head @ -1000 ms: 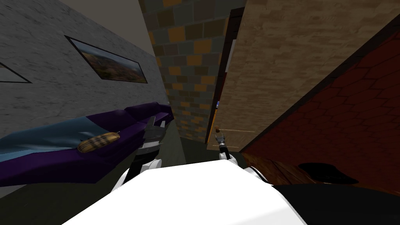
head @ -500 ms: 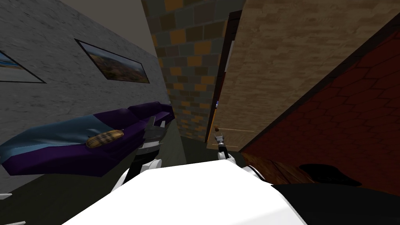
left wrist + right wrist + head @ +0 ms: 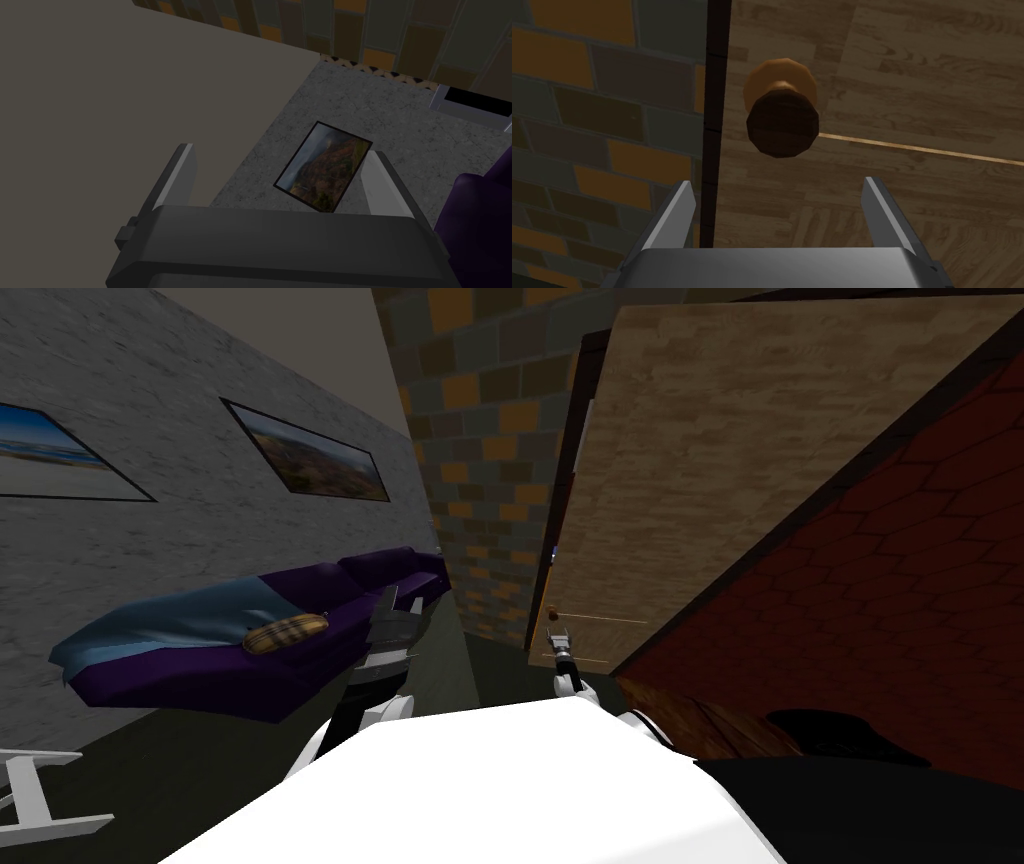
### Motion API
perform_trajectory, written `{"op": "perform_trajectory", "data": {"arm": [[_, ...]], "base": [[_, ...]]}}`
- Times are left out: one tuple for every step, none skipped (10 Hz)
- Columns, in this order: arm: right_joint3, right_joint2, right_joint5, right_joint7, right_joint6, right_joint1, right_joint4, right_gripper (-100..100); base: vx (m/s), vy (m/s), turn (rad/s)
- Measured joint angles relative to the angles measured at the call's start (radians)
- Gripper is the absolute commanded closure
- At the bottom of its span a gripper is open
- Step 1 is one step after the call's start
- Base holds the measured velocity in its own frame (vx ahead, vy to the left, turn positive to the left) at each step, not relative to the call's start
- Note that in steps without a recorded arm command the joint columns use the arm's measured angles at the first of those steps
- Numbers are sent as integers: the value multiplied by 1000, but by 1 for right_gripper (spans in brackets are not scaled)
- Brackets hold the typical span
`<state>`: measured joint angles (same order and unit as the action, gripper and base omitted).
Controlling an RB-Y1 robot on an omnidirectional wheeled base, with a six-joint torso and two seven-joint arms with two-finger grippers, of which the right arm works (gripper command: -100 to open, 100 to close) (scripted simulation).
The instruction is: Pull the door open
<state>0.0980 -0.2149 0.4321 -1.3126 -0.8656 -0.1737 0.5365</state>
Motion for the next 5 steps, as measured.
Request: {"op": "perform_trajectory", "data": {"arm": [[2, 5, 10, -28, 4, -1, 4, -100], [3, 7, 14, -47, 7, -2, 7, -100], [4, 9, 20, -65, 10, -2, 10, -100], [5, 12, 27, -86, 14, -2, 15, -100], [7, 16, 33, -106, 14, -8, 10, -100]], "base": [[-51, -24, 10], [-39, -14, 13], [-51, -19, 32], [-56, -20, 28], [-60, -20, 24]]}}
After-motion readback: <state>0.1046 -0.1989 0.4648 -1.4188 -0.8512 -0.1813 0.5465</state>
